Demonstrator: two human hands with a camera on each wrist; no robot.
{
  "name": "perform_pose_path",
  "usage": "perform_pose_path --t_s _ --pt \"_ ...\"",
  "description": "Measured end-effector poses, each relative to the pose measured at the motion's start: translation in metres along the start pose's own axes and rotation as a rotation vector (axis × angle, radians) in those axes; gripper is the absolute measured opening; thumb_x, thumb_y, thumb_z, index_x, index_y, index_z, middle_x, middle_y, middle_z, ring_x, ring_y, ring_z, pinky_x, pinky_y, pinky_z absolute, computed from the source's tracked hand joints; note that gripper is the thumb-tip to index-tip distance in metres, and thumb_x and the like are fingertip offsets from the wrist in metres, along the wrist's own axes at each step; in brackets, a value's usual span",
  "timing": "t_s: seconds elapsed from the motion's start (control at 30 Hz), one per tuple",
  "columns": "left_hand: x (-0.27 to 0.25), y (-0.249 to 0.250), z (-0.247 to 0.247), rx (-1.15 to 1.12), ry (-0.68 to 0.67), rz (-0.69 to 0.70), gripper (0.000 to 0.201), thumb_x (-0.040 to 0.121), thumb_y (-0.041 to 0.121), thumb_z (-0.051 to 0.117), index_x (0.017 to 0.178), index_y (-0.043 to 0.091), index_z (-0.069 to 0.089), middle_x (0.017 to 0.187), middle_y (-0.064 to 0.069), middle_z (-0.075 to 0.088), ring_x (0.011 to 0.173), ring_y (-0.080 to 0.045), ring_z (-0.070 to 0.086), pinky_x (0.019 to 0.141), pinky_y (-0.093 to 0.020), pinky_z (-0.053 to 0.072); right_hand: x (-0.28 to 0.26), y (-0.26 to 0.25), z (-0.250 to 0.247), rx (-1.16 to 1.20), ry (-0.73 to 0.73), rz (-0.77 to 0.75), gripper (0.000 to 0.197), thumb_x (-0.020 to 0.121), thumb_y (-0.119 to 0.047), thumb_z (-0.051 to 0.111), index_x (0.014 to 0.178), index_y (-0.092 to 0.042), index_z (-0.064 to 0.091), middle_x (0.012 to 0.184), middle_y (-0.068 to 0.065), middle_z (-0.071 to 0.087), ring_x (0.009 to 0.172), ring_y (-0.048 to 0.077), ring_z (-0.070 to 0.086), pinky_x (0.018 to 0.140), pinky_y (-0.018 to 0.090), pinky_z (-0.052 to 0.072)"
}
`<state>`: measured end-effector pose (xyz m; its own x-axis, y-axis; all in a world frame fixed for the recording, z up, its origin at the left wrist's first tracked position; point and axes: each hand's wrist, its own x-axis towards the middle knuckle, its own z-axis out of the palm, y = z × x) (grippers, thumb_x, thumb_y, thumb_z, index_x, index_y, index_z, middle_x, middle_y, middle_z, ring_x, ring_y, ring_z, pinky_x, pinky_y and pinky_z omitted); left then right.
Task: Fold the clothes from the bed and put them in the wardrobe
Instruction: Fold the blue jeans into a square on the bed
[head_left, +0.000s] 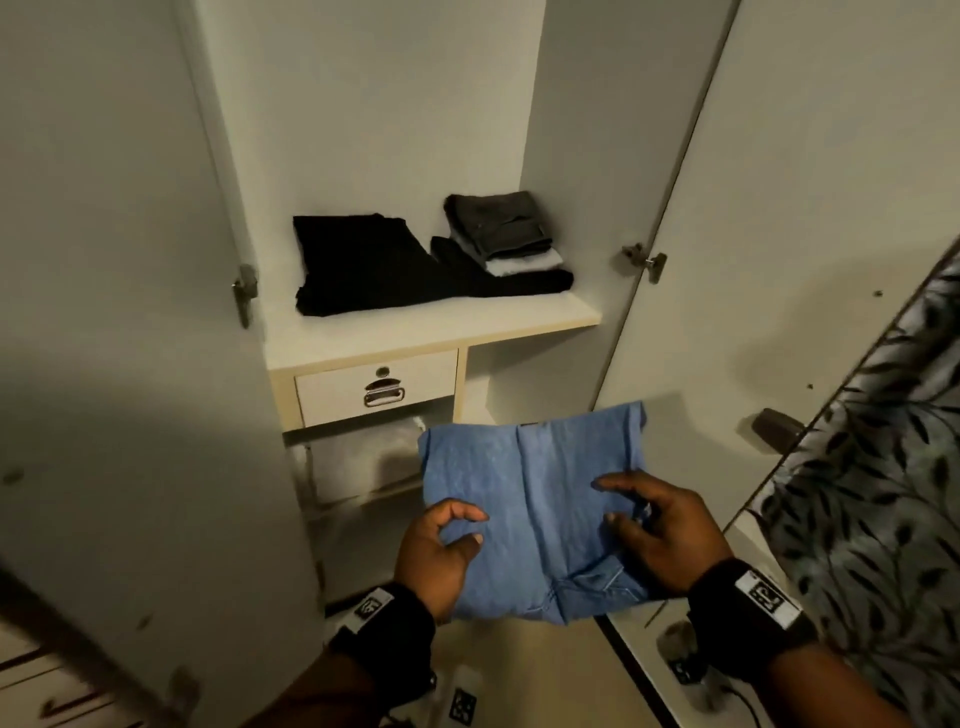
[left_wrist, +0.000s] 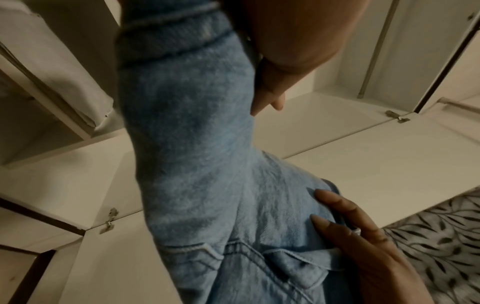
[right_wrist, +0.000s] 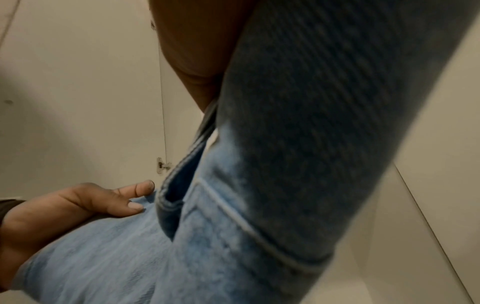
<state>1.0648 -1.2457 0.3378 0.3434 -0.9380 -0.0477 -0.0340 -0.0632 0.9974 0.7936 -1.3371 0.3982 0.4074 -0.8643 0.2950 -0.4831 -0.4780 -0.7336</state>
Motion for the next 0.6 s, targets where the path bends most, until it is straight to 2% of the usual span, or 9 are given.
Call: perform_pose_path --t_s 0.07,0.13,0.2,0.23,0.3,0.37,0.4,0.47,0.6 --pt "0.031 0.008 0.009 -0.046 0.021 -0.019 0.028 0.087 -0.007 0.068 0.083 0.021 0.071 0.105 0.002 0.072 0.100 -0.013 0.065 0.072 -0.021 0.053 0.035 0.013 -0.008 0.003 -0.012 0.008 0.044 0.085 -0.010 0.078 0.108 -0.047 0.072 0.110 -0.026 0.070 0.102 -0.002 0.067 0.089 0.018 0.052" --pt "0.064 0.011 0.012 -0.073 0.036 -0.008 0.014 0.083 0.004 0.073 0.084 0.017 0.070 0.096 0.010 0.073 0.093 -0.004 0.065 0.068 -0.011 0.049 0.070 0.028 -0.011 0.041 -0.035 0.015 0.045 0.085 -0.008 0.079 0.108 -0.047 0.072 0.107 -0.019 0.072 0.100 0.005 0.069 0.086 0.020 0.054" --pt "0.098 0.016 0.013 -0.048 0.074 0.024 0.010 0.073 0.020 0.073 0.083 0.021 0.071 0.092 0.015 0.073 0.090 0.000 0.066 0.076 -0.016 0.049 0.108 0.041 -0.011 0.088 -0.063 -0.023 0.046 0.085 -0.005 0.078 0.108 -0.044 0.073 0.110 -0.021 0.072 0.104 0.000 0.068 0.087 0.014 0.050" --pt "0.118 0.017 0.015 -0.049 0.111 0.024 0.011 0.072 0.020 0.073 0.082 0.024 0.072 0.094 0.013 0.073 0.092 -0.002 0.066 0.080 -0.022 0.050 0.132 0.049 -0.011 0.090 -0.079 -0.055 0.047 0.084 -0.003 0.078 0.107 -0.043 0.073 0.112 -0.025 0.070 0.105 -0.004 0.066 0.088 0.010 0.048" --pt "0.152 0.020 0.020 -0.064 0.163 0.027 0.017 0.083 0.005 0.073 0.084 0.021 0.072 0.093 0.009 0.074 0.091 -0.005 0.068 0.078 -0.023 0.053 0.179 0.066 -0.008 0.069 -0.113 -0.128 0.047 0.084 -0.001 0.079 0.106 -0.042 0.074 0.110 -0.029 0.069 0.101 -0.009 0.065 0.086 0.007 0.045" --pt "0.179 0.030 0.026 -0.061 0.241 0.058 0.029 0.085 -0.017 0.064 0.082 0.011 0.070 0.083 0.011 0.075 0.081 -0.001 0.069 0.069 -0.014 0.053 0.224 0.077 -0.008 0.096 -0.162 -0.180 0.048 0.084 0.000 0.078 0.109 -0.040 0.073 0.113 -0.027 0.069 0.105 -0.007 0.064 0.089 0.008 0.046" --pt "0.194 0.035 0.030 -0.060 0.307 0.067 0.032 0.084 -0.022 0.061 0.081 0.009 0.070 0.080 0.010 0.075 0.079 -0.001 0.069 0.068 -0.013 0.053 0.247 0.082 -0.011 0.115 -0.204 -0.205 0.048 0.084 0.002 0.077 0.110 -0.038 0.073 0.116 -0.026 0.069 0.108 -0.006 0.064 0.090 0.008 0.045" --pt "0.221 0.046 0.034 -0.057 0.407 0.089 0.032 0.083 -0.022 0.062 0.082 0.009 0.071 0.079 0.010 0.075 0.078 0.003 0.068 0.068 -0.011 0.052 0.294 0.090 -0.017 0.130 -0.253 -0.250 0.051 0.083 0.007 0.075 0.112 -0.035 0.073 0.117 -0.026 0.068 0.108 -0.007 0.063 0.088 0.006 0.044" --pt "0.256 0.077 0.028 -0.019 0.474 0.156 0.029 0.088 -0.013 0.062 0.091 0.015 0.069 0.081 0.038 0.067 0.078 0.022 0.059 0.067 -0.007 0.047 0.370 0.086 -0.016 0.208 -0.309 -0.243 0.054 0.083 0.013 0.070 0.108 -0.033 0.073 0.119 -0.013 0.069 0.103 -0.011 0.062 0.083 0.004 0.046"
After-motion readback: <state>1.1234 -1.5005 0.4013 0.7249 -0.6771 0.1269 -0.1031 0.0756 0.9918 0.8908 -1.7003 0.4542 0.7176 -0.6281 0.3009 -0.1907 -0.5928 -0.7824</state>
